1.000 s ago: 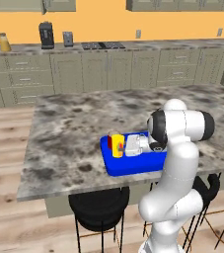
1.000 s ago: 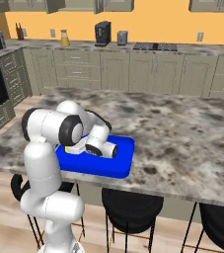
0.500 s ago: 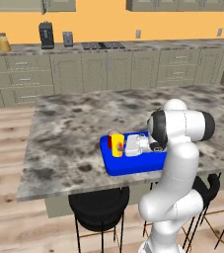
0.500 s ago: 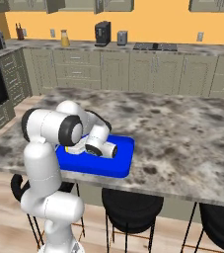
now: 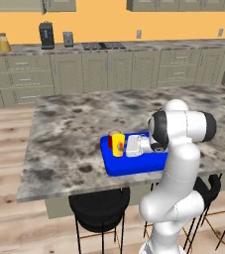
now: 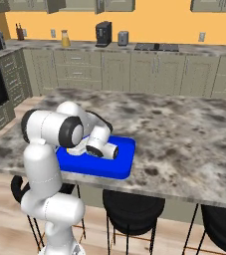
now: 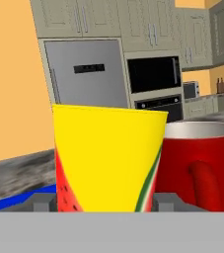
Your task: There is a tray on the dining counter. Grab the cup, mug, and pitcher and place them on the tray. The pitcher may be placed next to the tray if it cannot fit the tray.
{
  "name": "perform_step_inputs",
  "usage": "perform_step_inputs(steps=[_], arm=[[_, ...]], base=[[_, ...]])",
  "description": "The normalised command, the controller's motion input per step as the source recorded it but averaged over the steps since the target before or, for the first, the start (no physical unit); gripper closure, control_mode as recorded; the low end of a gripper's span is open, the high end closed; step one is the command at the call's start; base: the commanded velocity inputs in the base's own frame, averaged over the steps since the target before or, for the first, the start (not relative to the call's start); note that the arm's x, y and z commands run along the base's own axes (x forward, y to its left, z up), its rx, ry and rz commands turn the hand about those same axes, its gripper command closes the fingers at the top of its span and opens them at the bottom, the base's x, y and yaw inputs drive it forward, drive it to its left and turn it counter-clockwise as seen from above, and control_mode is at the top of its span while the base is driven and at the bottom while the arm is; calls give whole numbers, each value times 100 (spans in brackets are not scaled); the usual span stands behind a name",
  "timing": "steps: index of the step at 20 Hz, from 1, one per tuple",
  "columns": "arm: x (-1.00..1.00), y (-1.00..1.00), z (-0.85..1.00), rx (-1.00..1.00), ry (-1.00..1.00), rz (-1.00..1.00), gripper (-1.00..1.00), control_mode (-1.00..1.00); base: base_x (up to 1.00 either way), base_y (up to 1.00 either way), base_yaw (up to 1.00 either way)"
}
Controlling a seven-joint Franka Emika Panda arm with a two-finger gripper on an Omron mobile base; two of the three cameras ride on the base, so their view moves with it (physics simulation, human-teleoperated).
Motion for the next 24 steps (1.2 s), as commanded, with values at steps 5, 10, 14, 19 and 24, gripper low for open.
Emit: perform_step_inputs(steps=[5, 10, 14, 19, 24], arm=[[0, 0, 0, 0, 0, 0, -100, -100], [-34, 0, 0, 0, -2, 0, -100, -100], [-68, 0, 14, 0, -5, -1, -100, -100], [-43, -22, 64, 0, -2, -2, -100, -100], [-21, -15, 100, 0, 4, -11, -100, -100]], base=[[0, 0, 0], [0, 0, 0], [0, 0, 0], [0, 0, 0], [0, 0, 0]])
